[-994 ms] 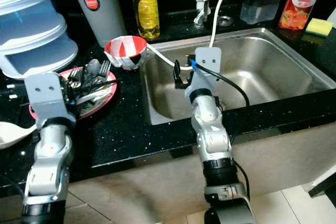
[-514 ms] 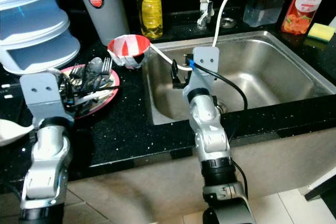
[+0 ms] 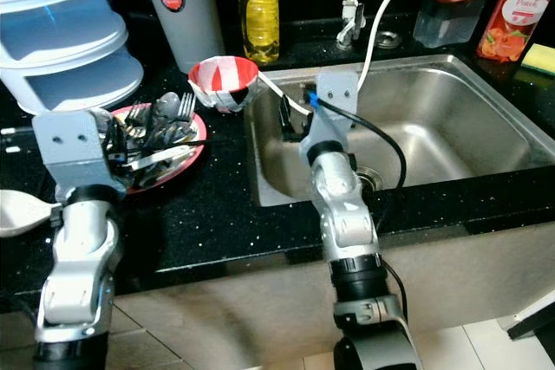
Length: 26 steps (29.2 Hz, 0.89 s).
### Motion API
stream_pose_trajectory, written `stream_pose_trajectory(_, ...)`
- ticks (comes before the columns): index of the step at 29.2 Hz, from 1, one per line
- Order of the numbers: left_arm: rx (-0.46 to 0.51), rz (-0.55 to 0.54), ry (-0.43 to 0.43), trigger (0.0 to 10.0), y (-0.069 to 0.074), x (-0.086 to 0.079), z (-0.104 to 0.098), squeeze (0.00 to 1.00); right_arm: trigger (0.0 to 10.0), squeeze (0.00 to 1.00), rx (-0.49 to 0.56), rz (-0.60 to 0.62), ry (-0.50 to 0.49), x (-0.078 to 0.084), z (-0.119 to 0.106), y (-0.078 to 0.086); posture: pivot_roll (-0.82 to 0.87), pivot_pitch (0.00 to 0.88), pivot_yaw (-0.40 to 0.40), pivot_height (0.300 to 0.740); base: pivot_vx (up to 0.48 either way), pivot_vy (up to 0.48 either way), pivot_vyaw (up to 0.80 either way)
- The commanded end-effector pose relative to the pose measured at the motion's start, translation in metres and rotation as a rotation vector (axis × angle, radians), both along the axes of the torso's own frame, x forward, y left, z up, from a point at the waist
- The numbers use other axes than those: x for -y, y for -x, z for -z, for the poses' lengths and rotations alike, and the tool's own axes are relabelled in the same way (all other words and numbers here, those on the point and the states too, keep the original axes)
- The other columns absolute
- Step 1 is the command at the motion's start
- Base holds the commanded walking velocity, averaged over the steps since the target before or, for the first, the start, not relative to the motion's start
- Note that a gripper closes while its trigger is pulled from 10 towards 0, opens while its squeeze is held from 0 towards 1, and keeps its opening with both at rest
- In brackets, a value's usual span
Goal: Kitchen organization
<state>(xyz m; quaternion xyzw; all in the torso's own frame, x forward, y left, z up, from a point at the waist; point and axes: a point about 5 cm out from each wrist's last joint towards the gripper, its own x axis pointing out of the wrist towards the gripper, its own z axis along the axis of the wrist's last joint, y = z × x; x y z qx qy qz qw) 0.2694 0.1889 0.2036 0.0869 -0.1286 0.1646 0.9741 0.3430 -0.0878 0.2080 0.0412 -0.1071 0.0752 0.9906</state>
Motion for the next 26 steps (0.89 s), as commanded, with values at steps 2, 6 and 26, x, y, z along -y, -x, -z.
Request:
stream_pose_trajectory(2, -0.046, 0.013, -0.01, 10.0, -0.003, 0.003, 0.009, 0.0, 10.0, 0.0, 0.003, -0.007, -0.002, -0.003, -0.001, 0.003, 0.08, 0.0, 0.033, 0.74, 0.0, 0.0, 0.0)
stream_pose_trajectory(6, -0.049, 0.075, -0.024, 10.0, -0.013, 0.013, 0.007, 0.0, 10.0, 0.0, 0.02, 0.007, -0.009, -0.003, -0.003, 0.002, 0.06, 0.0, 0.081, 0.74, 0.0, 0.0, 0.0)
stream_pose_trajectory(26, -0.027, 0.052, 0.021, 10.0, -0.018, 0.015, 0.008, 0.0, 10.0, 0.0, 0.03, 0.024, 0.009, 0.004, -0.008, -0.003, 0.01, 0.0, 0.047, 0.74, 0.0, 0.0, 0.0)
